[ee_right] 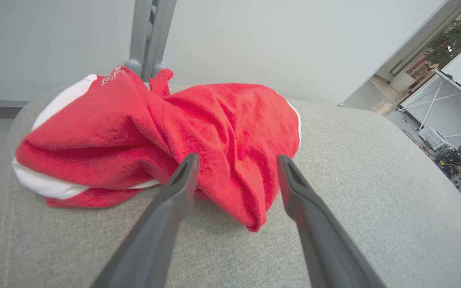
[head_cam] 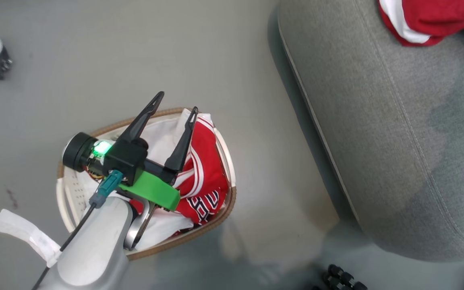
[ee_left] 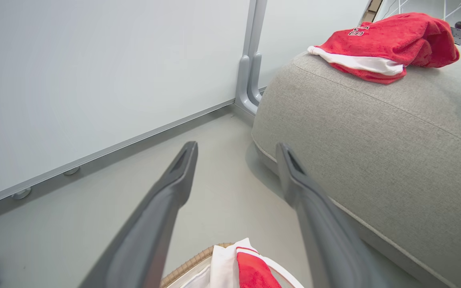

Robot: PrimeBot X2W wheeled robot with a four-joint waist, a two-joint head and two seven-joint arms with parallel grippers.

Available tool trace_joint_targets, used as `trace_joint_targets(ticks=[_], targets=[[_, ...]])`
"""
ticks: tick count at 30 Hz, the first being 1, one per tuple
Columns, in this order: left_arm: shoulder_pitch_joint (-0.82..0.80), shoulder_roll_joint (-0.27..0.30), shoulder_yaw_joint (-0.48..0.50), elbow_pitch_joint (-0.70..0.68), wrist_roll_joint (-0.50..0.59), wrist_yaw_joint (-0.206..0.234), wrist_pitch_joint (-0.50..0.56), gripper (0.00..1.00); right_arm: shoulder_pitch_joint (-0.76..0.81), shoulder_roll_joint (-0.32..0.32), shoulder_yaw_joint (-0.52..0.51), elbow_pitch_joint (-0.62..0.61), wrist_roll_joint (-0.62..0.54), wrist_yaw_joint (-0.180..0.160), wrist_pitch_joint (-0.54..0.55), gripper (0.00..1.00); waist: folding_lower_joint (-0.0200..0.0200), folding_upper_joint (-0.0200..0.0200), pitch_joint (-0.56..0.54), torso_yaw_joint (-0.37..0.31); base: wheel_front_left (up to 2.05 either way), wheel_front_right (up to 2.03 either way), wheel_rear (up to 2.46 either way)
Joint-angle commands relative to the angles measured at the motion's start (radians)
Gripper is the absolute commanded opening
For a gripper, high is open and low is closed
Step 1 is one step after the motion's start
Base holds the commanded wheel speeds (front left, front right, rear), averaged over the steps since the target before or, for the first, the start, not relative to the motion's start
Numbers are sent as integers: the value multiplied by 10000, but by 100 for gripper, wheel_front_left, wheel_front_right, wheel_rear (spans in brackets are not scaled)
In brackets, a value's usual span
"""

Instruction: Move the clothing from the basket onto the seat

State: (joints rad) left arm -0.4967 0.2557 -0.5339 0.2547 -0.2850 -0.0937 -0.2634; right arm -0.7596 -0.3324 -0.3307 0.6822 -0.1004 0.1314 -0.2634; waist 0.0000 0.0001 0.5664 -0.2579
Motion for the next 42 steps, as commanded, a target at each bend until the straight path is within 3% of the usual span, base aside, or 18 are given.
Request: trace_joint_targets(ticks=[1, 8, 13, 27, 42], targets=[[199, -107, 164, 52, -33, -36, -10, 100, 93, 22, 62, -85, 129, -14, -21, 100, 0, -1, -969, 535, 0, 0, 0], [895, -763, 1327, 337, -172, -125, -12, 100, 28, 474, 872, -142, 318, -14, -21, 100, 0, -1, -2261, 1285, 0, 0, 0], [1709, -1115, 2477, 324, -114, -200, -11, 100, 331, 1170, 1427, -359, 513, -14, -21, 100, 0, -1, -2951, 1774, 0, 0, 0], [3568, -1903, 5262, 220, 64, -323, -12, 100, 2245, 2642, 2709, -1482, 1221, -14, -21, 100, 0, -1, -3796, 2785, 0, 0, 0], [4647, -2048, 5610, 134, 70, -378, -14, 100, 4922, 2797, 3347, -2730, 2896, -14, -20, 100, 0, -1, -4637, 2703, 0, 0, 0]])
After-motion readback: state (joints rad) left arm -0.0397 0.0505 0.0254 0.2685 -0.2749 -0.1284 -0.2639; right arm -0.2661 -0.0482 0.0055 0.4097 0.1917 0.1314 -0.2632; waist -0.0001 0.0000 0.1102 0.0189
